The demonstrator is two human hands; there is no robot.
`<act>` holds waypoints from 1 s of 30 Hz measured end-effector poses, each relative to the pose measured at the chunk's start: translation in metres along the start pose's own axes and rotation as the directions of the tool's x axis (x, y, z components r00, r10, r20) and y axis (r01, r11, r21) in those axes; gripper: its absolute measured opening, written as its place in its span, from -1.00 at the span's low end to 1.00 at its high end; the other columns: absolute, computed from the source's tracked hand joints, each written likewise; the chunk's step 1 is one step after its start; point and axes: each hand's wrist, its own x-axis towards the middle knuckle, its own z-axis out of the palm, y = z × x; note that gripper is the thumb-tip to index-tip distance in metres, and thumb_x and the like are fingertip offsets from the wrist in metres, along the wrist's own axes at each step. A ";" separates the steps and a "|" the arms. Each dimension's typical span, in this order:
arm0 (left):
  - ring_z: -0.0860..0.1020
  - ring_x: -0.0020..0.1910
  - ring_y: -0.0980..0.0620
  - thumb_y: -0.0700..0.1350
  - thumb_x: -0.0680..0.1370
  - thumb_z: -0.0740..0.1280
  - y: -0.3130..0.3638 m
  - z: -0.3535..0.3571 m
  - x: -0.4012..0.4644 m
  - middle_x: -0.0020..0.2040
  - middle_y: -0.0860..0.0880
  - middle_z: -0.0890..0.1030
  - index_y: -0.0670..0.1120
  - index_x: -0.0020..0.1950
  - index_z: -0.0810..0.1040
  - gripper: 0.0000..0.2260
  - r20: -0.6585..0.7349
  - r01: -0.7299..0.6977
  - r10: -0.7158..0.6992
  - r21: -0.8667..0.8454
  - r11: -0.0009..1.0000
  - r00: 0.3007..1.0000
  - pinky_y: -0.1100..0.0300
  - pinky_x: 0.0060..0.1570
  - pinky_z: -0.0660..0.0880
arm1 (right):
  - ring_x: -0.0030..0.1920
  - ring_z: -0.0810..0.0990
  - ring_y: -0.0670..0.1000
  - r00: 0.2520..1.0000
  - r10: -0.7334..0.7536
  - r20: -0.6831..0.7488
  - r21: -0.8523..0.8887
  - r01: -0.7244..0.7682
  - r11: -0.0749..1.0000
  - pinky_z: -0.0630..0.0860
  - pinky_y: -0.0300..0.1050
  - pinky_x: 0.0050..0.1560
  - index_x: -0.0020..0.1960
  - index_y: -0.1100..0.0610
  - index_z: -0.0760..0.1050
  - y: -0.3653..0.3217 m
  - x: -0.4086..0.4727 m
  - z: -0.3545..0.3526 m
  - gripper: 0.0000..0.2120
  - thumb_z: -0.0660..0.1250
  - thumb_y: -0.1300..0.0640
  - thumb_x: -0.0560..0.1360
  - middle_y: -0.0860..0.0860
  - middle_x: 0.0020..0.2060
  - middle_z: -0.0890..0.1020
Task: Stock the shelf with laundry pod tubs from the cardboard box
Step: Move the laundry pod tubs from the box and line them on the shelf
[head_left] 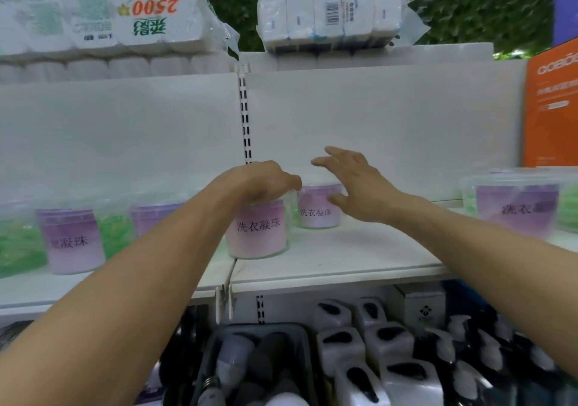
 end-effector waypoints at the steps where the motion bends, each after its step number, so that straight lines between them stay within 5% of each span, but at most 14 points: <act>1: 0.48 0.17 -0.13 0.18 0.54 0.18 0.000 0.001 -0.002 0.27 -0.10 0.53 -0.02 0.22 0.55 -0.60 -0.109 -0.045 0.044 -0.008 0.999 0.993 0.06 0.10 0.40 | 0.49 0.04 0.01 0.997 -0.007 -0.076 0.026 0.009 1.000 0.20 0.02 0.39 0.47 -0.08 0.17 -0.001 -0.010 -0.007 -0.42 0.28 0.13 0.52 -0.04 0.50 0.14; 3: 0.54 0.07 -0.13 0.15 0.54 0.17 0.002 0.003 -0.013 0.14 -0.04 0.61 0.05 0.10 0.61 -0.69 -0.436 -0.104 0.119 0.057 0.993 0.892 0.10 -0.01 0.41 | 0.46 0.11 -0.04 0.993 0.008 -0.116 0.019 -0.006 1.000 0.19 -0.07 0.35 0.42 -0.07 0.28 0.001 -0.028 -0.020 -0.53 0.27 0.08 0.53 -0.09 0.44 0.27; 5: 0.56 0.03 -0.11 0.11 0.57 0.15 0.005 0.007 -0.031 0.07 0.02 0.65 0.05 0.05 0.63 -0.70 -0.619 -0.108 0.176 0.145 0.983 0.765 0.12 -0.10 0.33 | 0.43 0.20 -0.04 0.996 0.058 -0.063 -0.008 -0.059 0.998 0.21 -0.08 0.34 0.32 -0.08 0.41 0.009 -0.043 -0.032 -0.65 0.26 0.03 0.53 -0.11 0.39 0.35; 10: 0.57 0.07 -0.07 0.12 0.56 0.22 -0.011 0.032 -0.053 0.07 0.06 0.66 0.07 0.05 0.64 -0.75 -0.593 -0.155 0.105 -0.034 0.987 0.798 0.10 -0.03 0.40 | 0.34 0.34 -0.02 0.978 0.204 -0.048 -0.116 -0.208 0.971 0.32 0.00 0.26 0.24 -0.11 0.46 0.028 -0.075 -0.059 -0.71 0.25 -0.06 0.53 -0.12 0.31 0.45; 16: 0.51 0.03 -0.16 0.04 0.56 0.28 -0.012 0.043 -0.066 -0.02 -0.08 0.66 -0.03 0.03 0.67 -0.77 -0.674 -0.208 0.146 -0.012 0.978 0.724 0.05 -0.02 0.36 | 0.29 0.41 0.10 0.889 0.440 -0.131 -0.258 -0.459 0.850 0.34 0.08 0.23 0.15 -0.12 0.52 0.064 -0.104 -0.102 -0.70 0.20 -0.20 0.52 -0.04 0.26 0.53; 19: 0.51 0.04 -0.16 0.03 0.56 0.29 -0.012 0.043 -0.068 0.00 -0.08 0.66 -0.04 0.03 0.67 -0.77 -0.673 -0.210 0.145 -0.015 0.978 0.725 0.04 -0.01 0.35 | -0.02 0.54 0.16 0.832 0.553 -0.046 -0.126 -0.554 0.823 0.45 0.03 0.04 -0.12 0.09 0.55 0.084 -0.113 -0.115 -0.57 0.10 -0.22 0.55 0.08 -0.06 0.63; 22: 0.51 0.03 -0.19 0.02 0.56 0.29 -0.010 0.043 -0.070 0.00 -0.11 0.65 -0.05 0.04 0.67 -0.78 -0.673 -0.212 0.131 -0.039 0.976 0.728 0.03 -0.01 0.36 | -0.26 0.48 0.13 0.839 0.544 -0.009 -0.002 -0.544 0.839 0.33 -0.07 -0.24 -0.33 0.16 0.40 0.090 -0.121 -0.115 -0.54 0.13 -0.15 0.57 0.09 -0.38 0.50; 26: 0.50 0.04 -0.18 0.04 0.57 0.27 -0.007 0.041 -0.070 0.01 -0.12 0.64 -0.03 0.06 0.66 -0.76 -0.657 -0.195 0.110 -0.057 0.979 0.746 0.04 0.01 0.35 | 0.01 0.57 0.05 0.886 0.464 0.011 0.053 -0.464 0.884 0.47 -0.08 0.01 -0.01 -0.01 0.61 0.074 -0.123 -0.108 -0.78 0.25 -0.09 0.53 -0.04 -0.08 0.63; 30: 0.50 0.03 -0.13 0.07 0.56 0.26 -0.011 0.040 -0.070 -0.02 -0.07 0.63 0.03 0.05 0.65 -0.77 -0.625 -0.194 0.117 -0.056 0.979 0.772 0.06 -0.01 0.35 | 0.25 0.46 0.01 0.940 0.340 0.042 0.012 -0.341 0.940 0.43 -0.01 0.26 0.28 -0.11 0.47 0.039 -0.111 -0.094 -0.57 0.34 -0.12 0.43 -0.02 0.21 0.56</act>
